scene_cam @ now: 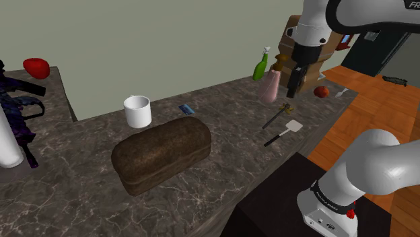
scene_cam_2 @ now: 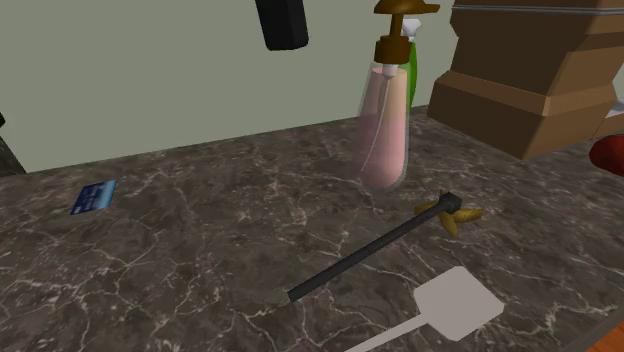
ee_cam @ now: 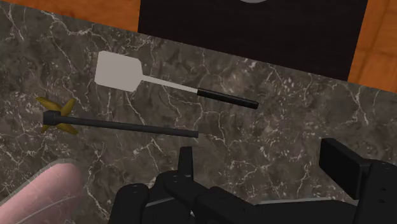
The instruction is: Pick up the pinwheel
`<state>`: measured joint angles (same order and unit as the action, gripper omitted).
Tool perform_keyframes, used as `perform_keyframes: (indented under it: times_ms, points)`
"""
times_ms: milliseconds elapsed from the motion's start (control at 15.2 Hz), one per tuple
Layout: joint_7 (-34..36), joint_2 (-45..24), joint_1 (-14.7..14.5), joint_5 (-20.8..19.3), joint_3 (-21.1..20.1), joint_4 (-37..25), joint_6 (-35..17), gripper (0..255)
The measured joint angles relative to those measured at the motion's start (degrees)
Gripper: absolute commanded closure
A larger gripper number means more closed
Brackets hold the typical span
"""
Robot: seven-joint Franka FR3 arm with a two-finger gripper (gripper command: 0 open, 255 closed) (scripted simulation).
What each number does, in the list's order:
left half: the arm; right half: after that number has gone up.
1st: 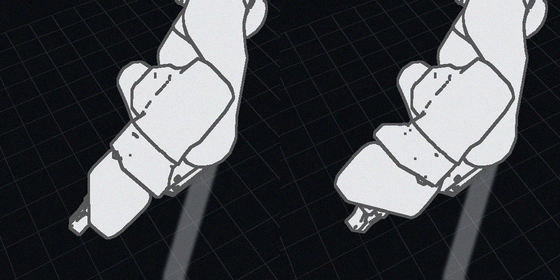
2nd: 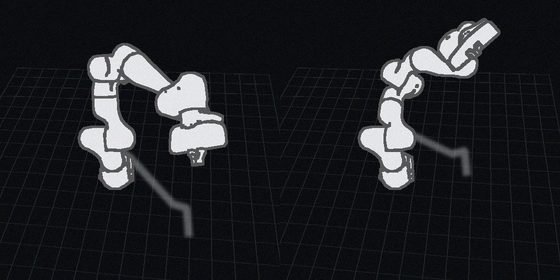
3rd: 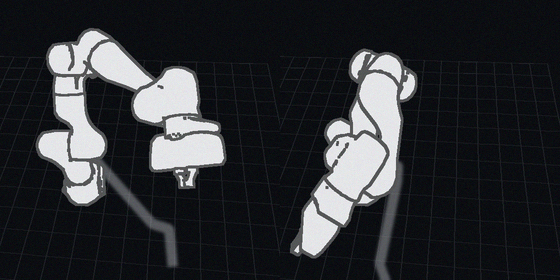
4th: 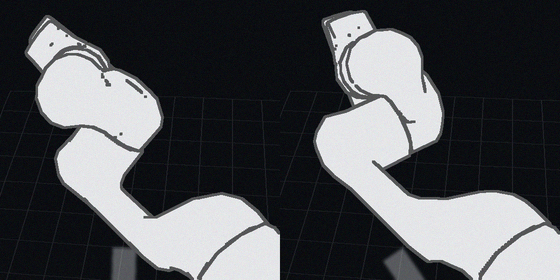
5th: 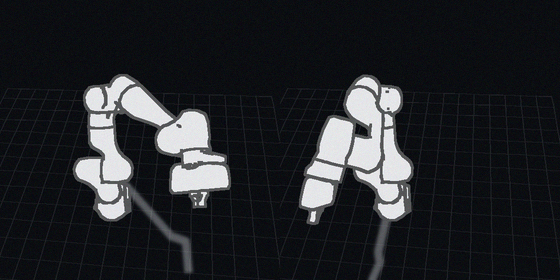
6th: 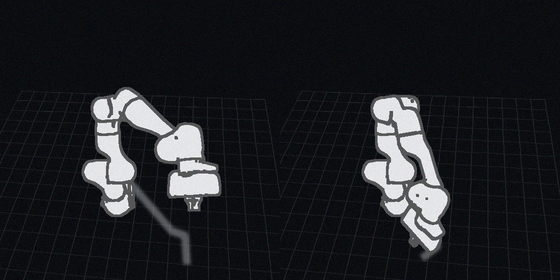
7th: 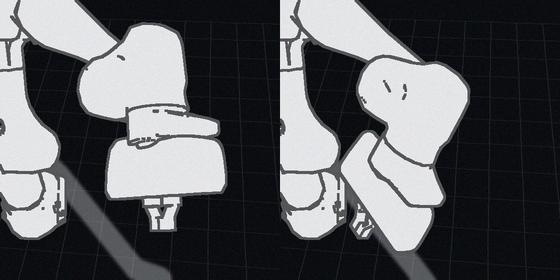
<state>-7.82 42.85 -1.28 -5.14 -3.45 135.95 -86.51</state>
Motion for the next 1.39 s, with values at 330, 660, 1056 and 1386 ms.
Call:
perform_keyframes:
  times_ms: [330,660,1056,1386]
  points:
    - [-10.34,1.83,-1.67,-3.96,4.23,5.03,-3.22,0]
    - [-27.62,3.79,-3.6,-11.45,11.91,12.16,-9.24,0]
    - [-48.5,0.35,-5.07,-21.52,22.86,16.74,-19.43,0]
    - [-65.22,-7.6,-7.29,-28.6,32.57,17.03,-30.28,0]
